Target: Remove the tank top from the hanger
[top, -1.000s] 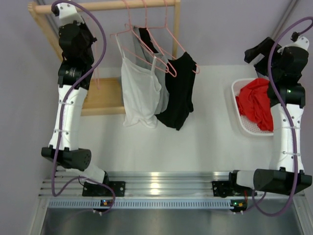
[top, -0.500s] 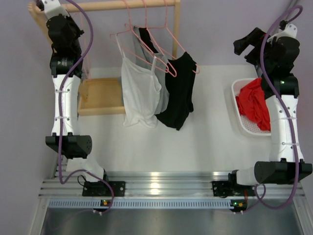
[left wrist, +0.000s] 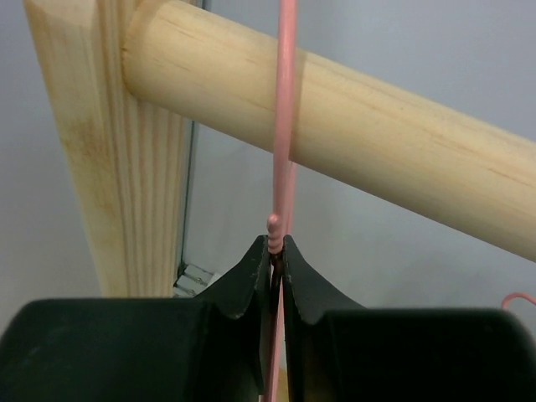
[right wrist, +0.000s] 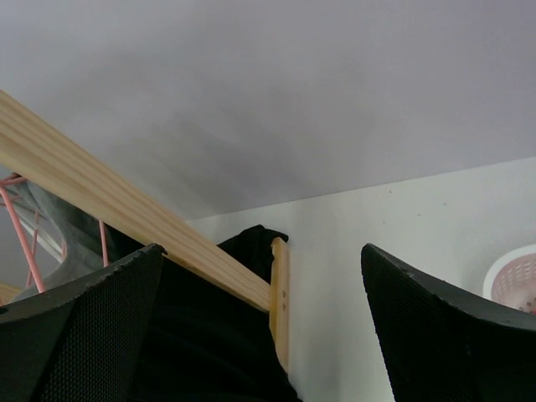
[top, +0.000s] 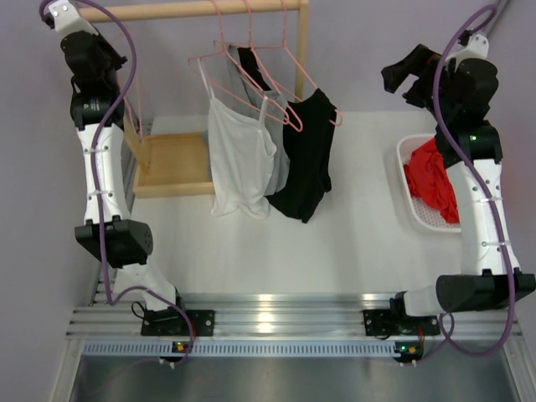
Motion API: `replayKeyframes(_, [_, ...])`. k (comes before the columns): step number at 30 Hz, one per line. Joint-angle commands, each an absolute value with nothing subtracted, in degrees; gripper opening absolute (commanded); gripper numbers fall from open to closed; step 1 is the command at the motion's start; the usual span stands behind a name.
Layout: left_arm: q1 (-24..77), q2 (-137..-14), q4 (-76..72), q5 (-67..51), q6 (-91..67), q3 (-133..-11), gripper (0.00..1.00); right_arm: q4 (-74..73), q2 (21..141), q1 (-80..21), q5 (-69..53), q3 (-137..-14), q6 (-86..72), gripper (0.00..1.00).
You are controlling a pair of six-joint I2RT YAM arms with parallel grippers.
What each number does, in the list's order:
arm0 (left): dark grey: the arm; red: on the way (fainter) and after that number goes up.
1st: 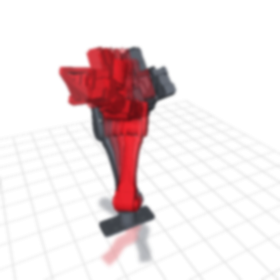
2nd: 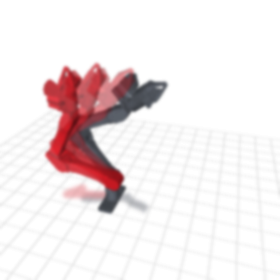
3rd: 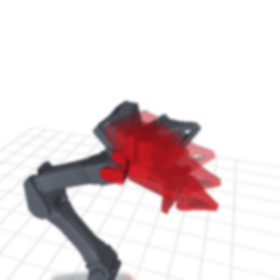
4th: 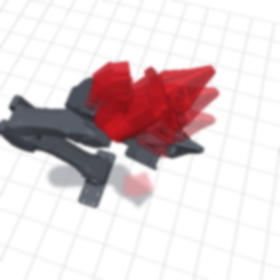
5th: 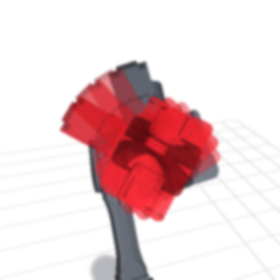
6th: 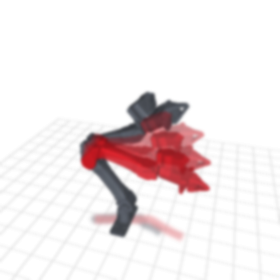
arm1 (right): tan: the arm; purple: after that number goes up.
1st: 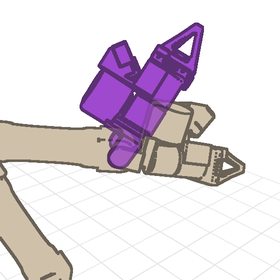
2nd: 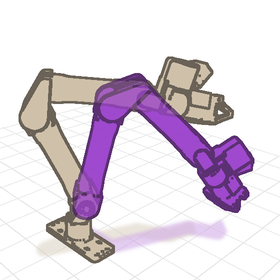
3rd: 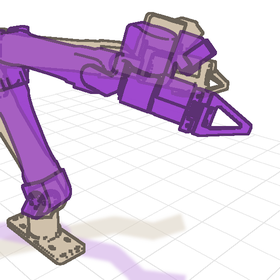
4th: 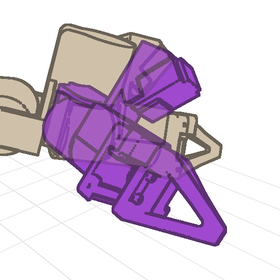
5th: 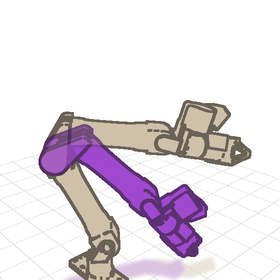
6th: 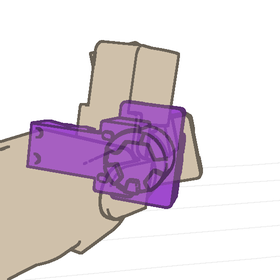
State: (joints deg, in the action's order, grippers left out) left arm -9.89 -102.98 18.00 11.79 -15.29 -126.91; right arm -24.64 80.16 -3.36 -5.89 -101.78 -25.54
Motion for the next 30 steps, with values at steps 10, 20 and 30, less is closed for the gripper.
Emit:
replayKeyframes(10, [-9.76,-99.67,14.68,9.58,-16.52,-127.70,0.41,-21.36,78.14,-4.83,-4.92,-103.54,-24.17,0.99])
replayKeyframes(20, [-9.05,-92.64,14.59,8.00,-17.14,-127.70,0.66,-21.36,77.17,-4.75,-5.01,-101.96,-23.38,0.99])
replayKeyframes(30, [4.73,-90.09,14.50,19.14,-5.11,-128.76,0.83,-21.36,77.61,-4.92,-6.59,-101.51,-24.26,0.99])
